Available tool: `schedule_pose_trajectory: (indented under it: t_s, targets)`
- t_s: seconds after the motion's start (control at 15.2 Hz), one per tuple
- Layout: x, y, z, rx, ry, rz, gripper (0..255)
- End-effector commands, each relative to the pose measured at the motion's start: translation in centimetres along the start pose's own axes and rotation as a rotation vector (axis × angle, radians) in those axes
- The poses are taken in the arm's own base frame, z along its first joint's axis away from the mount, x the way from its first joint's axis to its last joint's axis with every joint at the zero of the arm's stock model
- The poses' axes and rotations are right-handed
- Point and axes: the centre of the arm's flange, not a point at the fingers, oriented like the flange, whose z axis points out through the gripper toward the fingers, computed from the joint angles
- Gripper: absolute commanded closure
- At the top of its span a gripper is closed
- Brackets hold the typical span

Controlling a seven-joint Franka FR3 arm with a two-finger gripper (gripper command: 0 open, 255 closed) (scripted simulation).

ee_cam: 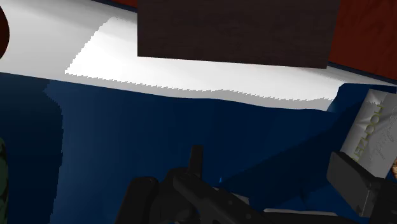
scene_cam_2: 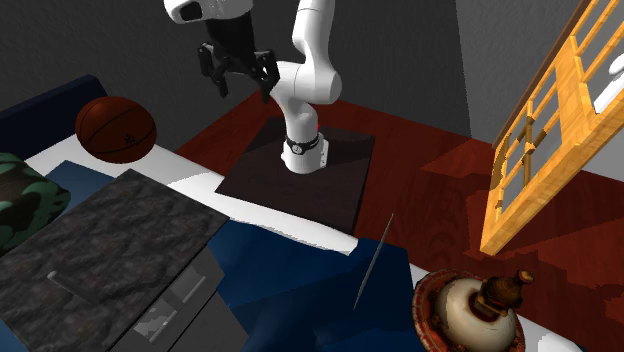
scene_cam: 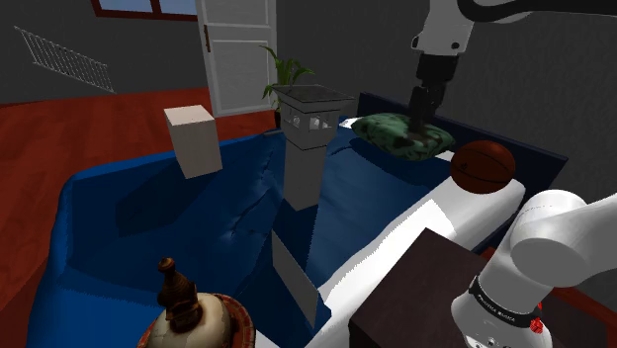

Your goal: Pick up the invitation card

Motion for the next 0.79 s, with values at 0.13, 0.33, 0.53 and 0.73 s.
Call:
schedule_pose_trajectory:
  t_s: [0.13, 0.33, 0.53, 0.73]
  targets:
    - [0.3, -2.3, 1.4, -0.001, -0.013, 0.002, 0]
    - [0.8, -5.6, 3.5, -0.003, -0.032, 0.006, 0]
    - [1.2, -9.0, 5.6, -0.005, -0.051, 0.01, 0]
    - [1.6, -12.4, 7.7, -0.007, -0.07, 0.014, 0]
